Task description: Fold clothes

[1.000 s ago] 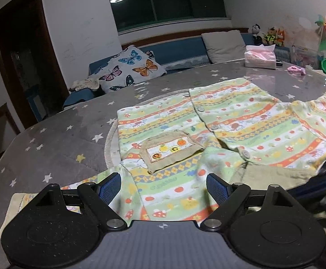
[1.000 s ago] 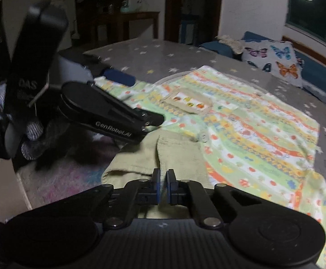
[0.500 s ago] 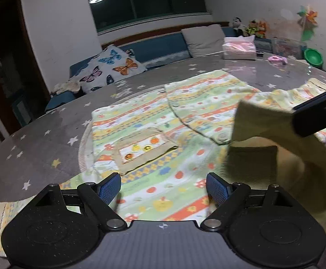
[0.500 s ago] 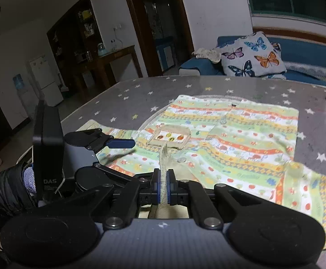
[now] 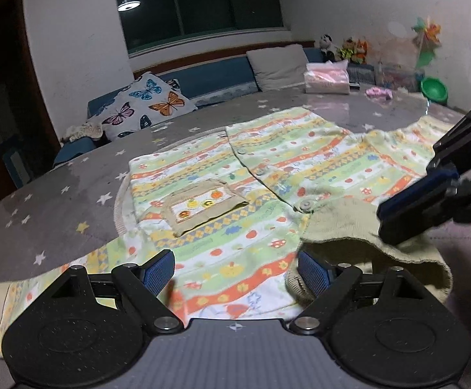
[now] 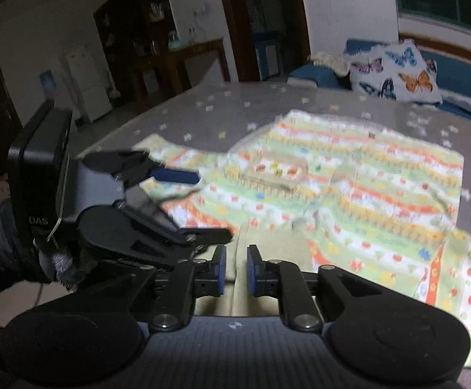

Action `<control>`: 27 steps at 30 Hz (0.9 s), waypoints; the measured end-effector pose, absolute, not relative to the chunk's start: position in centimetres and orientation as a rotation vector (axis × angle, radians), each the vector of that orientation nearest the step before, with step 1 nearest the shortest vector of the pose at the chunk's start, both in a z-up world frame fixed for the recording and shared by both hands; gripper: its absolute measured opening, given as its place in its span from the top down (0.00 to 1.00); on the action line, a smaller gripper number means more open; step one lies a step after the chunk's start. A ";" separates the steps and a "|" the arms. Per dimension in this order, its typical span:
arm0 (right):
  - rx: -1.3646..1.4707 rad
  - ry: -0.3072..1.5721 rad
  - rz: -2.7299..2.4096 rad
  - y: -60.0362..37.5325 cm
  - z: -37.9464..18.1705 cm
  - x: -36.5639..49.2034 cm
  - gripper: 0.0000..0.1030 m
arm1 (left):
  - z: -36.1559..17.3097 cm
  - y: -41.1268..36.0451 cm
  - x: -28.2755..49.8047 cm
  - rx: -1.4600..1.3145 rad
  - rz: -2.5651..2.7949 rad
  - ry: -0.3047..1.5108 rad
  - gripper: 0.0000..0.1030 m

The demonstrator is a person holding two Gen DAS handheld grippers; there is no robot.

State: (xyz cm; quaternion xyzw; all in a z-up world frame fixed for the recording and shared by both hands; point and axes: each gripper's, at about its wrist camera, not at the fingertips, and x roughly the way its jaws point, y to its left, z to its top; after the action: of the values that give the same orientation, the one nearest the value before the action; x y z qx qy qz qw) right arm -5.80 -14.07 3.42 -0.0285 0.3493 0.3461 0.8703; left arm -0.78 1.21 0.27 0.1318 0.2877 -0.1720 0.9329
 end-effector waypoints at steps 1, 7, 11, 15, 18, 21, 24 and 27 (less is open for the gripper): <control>-0.056 0.716 0.720 -14.2 3.7 -5.7 0.78 | 0.6 1.6 -0.8 0.260 -0.344 0.585 0.17; -0.101 0.710 0.622 -14.0 2.2 -3.7 0.78 | 2.4 2.5 -0.8 0.218 -0.305 0.542 0.17; -0.162 0.771 0.615 -13.4 -0.2 -3.4 0.78 | 2.8 1.4 -0.3 0.210 -0.315 0.533 0.17; -0.192 0.745 0.619 -13.6 0.3 -4.1 0.78 | 2.3 -0.7 0.7 0.229 -0.348 0.544 0.17; -0.184 0.738 0.605 -14.0 0.5 -4.2 0.78 | 1.2 -1.9 1.1 0.260 -0.363 0.562 0.17; -0.178 0.756 0.593 -14.4 0.1 -4.2 0.77 | -0.1 -2.7 1.2 0.298 -0.365 0.591 0.17; -0.147 0.756 0.586 -15.4 0.1 -4.7 0.68 | -1.0 -2.8 0.7 0.322 -0.363 0.594 0.17; -0.090 0.736 0.556 -17.1 0.7 -5.2 0.67 | -0.9 -2.7 0.7 0.317 -0.360 0.598 0.16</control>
State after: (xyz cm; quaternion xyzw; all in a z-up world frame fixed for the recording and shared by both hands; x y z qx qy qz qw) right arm -5.20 -17.14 0.72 -0.0434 0.3548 0.2682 0.8946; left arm 0.70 -2.65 -0.89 0.1545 0.2918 -0.1757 0.9274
